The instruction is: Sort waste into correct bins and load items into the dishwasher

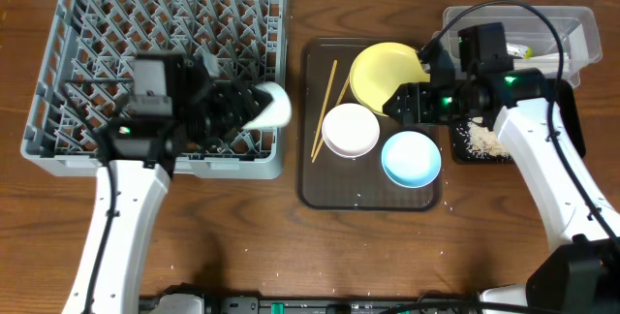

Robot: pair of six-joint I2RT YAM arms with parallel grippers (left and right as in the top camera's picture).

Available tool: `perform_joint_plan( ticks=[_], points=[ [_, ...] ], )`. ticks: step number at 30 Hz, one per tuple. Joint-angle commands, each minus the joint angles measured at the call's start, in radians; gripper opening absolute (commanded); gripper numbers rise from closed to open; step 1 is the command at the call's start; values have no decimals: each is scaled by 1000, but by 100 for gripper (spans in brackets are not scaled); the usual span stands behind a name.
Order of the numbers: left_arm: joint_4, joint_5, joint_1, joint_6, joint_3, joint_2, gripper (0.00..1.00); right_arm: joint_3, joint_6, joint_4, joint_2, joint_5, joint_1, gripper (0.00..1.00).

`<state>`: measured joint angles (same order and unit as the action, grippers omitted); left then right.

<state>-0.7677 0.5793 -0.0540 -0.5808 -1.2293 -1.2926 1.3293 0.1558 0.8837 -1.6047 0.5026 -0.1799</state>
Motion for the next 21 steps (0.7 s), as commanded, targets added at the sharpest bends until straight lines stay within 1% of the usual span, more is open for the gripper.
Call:
perform_joint_plan(
  ticks=[1, 5, 8, 11, 13, 16, 21],
  points=[
    [-70, -257, -3, 134, -83, 6, 17, -2, -15, 4, 10, -91, -39, 70],
    [-117, -435, -63, 175, -89, -4, 17, -2, -14, -10, 10, -134, -71, 70],
    [-159, -559, -132, 214, -89, -50, 17, -2, -14, -11, 10, -141, -85, 71],
    [-171, -600, -216, 265, -89, -150, 17, -2, -14, -8, 10, -140, -86, 71],
    [-171, -618, -241, 272, -89, -201, 17, -2, -11, 0, 10, -141, -86, 71],
    [-175, -645, -258, 274, -89, -277, 17, -2, -11, 26, 10, -156, -86, 71],
    [-178, -680, -258, 274, -89, -300, 17, -2, -12, 39, 10, -185, -87, 71]
  ],
)
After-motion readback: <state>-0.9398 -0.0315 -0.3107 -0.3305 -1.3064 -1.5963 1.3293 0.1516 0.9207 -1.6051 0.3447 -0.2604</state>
